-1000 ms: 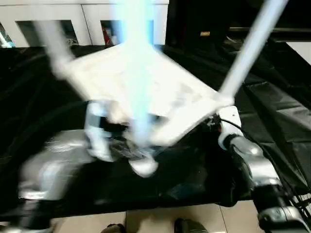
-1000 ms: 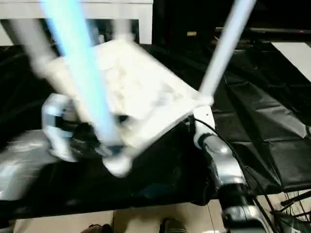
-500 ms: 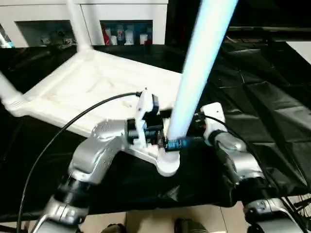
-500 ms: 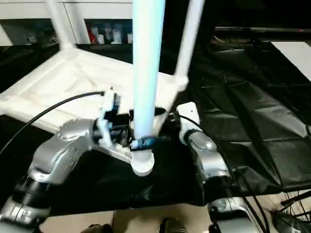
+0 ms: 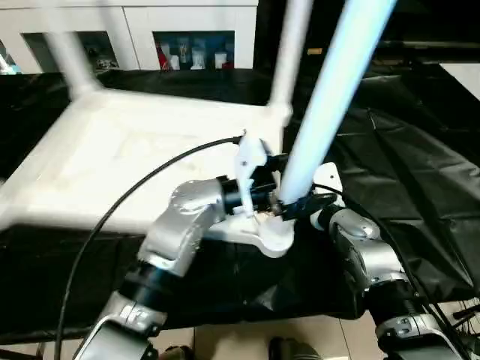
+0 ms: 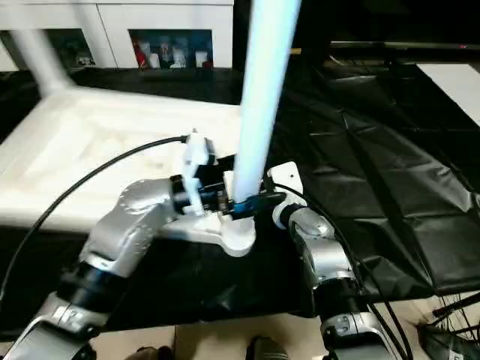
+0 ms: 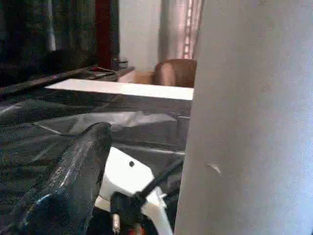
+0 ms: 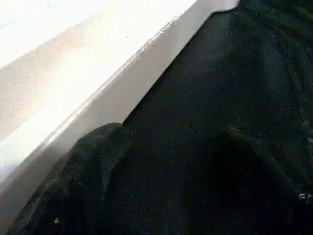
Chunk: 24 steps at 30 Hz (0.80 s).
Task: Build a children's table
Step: Rotate table base
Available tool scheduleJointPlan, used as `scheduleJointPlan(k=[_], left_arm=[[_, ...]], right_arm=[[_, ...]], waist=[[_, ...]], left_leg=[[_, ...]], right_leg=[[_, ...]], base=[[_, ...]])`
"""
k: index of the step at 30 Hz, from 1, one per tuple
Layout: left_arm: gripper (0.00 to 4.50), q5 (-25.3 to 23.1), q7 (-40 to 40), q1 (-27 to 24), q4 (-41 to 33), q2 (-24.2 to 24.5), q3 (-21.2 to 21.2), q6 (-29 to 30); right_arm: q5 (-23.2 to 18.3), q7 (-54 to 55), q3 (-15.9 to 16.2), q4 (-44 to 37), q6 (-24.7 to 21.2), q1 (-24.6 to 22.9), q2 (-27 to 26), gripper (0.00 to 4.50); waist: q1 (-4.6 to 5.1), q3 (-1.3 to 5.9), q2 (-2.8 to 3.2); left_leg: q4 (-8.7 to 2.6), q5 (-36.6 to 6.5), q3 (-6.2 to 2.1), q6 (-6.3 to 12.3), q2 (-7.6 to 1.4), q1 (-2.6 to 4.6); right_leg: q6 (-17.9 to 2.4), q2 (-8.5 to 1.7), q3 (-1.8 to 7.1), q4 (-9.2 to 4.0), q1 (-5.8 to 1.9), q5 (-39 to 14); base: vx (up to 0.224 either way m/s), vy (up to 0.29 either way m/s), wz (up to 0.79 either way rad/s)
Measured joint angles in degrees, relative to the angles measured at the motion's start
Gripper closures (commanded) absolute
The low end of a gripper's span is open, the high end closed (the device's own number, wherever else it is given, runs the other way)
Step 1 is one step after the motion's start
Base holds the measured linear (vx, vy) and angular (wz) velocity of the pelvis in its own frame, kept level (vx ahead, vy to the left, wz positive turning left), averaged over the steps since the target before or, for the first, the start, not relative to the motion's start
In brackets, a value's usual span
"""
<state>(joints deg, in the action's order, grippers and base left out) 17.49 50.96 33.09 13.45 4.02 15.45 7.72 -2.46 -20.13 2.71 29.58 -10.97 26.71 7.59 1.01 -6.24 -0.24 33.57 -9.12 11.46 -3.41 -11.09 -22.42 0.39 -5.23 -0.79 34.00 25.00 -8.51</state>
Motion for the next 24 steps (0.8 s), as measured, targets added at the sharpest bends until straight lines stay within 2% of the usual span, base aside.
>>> scheduleJointPlan(k=[5,11,14,18,23,24], left_arm=[[0.04,-5.5,-6.2,3.9,5.8,-1.3,0.7,-3.5],[0.04,-11.0,-9.1,4.8,9.5,2.4,2.5,-4.0],[0.04,-10.2,-6.2,1.5,8.6,4.3,1.4,-4.5],[0.04,-5.9,-0.1,-2.4,5.9,6.1,-0.1,-5.7],[0.04,-4.9,5.0,-2.5,5.1,11.6,0.2,-5.0],[0.2,-5.0,5.4,-2.6,5.5,12.4,0.2,-4.9]], right_arm=[[0.3,1.7,-1.1,0.5,1.3,1.1,-0.4,0.77],[-1.0,3.0,-2.9,-0.4,2.1,1.8,0.0,0.77],[-2.0,2.1,-4.4,-3.1,1.6,0.3,2.0,0.77],[-2.9,-1.8,-5.1,-8.2,-0.1,-2.9,5.5,0.77],[-3.8,-10.0,-2.8,-15.3,-2.4,-8.2,11.7,0.77],[-3.9,-11.4,-2.5,-16.2,-2.5,-9.1,13.0,0.77]], waist=[[0.02,-0.1,0.26],[-0.07,-0.15,0.59],[-0.6,-0.17,0.75],[-1.48,-0.17,0.76],[-2.72,-0.2,0.86],[-2.81,-0.2,0.88]], left_leg=[[0.04,0.0,0.02,0.0,0.05,-0.07],[-0.02,0.0,-0.04,0.01,0.01,0.03],[-0.04,0.0,-0.03,0.0,0.02,-0.05],[-0.04,0.0,-0.01,0.01,0.02,-0.17],[-0.03,0.0,0.0,0.01,0.05,-0.15],[-0.03,0.0,0.0,0.01,0.06,-0.13]], right_leg=[[0.0,-0.04,0.03,-0.08,0.01,0.0],[0.0,0.01,-0.03,0.03,0.0,0.0],[0.0,-0.01,-0.03,-0.04,0.03,0.0],[0.0,-0.03,-0.04,-0.17,0.05,0.0],[0.0,-0.06,-0.01,-0.2,0.01,0.0],[0.0,-0.06,0.01,-0.2,0.0,0.0]], base=[[0.0,0.0,0.0],[0.0,0.0,0.0],[0.0,0.0,0.0],[0.0,0.0,0.0],[0.0,0.0,0.0],[0.0,0.0,0.0]])
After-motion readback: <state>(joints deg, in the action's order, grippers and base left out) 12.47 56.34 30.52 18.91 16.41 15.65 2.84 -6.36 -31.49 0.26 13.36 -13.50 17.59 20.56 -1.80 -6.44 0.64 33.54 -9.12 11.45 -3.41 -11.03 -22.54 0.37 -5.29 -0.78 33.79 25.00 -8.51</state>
